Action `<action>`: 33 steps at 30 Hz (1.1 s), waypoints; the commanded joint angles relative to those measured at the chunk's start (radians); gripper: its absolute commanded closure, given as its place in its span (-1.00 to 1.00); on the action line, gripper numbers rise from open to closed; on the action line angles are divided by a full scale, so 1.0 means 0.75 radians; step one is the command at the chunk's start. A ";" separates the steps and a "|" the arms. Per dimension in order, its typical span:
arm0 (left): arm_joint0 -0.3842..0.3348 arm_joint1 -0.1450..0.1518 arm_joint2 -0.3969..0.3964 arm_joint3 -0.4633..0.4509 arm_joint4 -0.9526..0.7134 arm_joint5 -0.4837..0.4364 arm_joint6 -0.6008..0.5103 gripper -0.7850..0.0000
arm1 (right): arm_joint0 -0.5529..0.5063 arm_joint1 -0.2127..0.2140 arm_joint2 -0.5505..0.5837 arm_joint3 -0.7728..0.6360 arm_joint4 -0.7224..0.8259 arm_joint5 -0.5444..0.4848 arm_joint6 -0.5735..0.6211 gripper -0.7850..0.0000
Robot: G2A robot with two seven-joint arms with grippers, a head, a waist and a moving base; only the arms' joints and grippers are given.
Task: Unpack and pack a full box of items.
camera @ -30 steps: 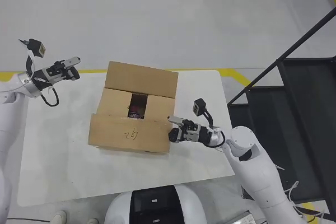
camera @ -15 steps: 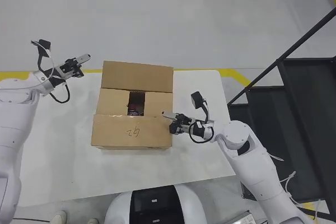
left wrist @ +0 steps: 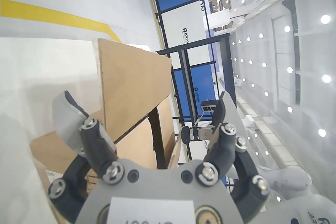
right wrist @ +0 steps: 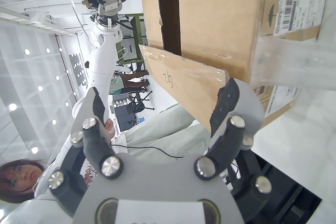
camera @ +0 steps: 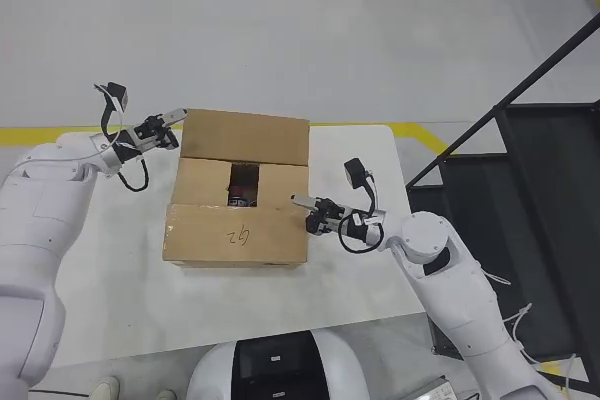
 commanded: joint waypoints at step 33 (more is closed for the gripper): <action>-0.032 0.002 -0.035 0.071 -0.129 -0.105 -0.105 -1.00 | 0.067 0.025 -0.033 0.044 -0.069 -0.026 0.053 -1.00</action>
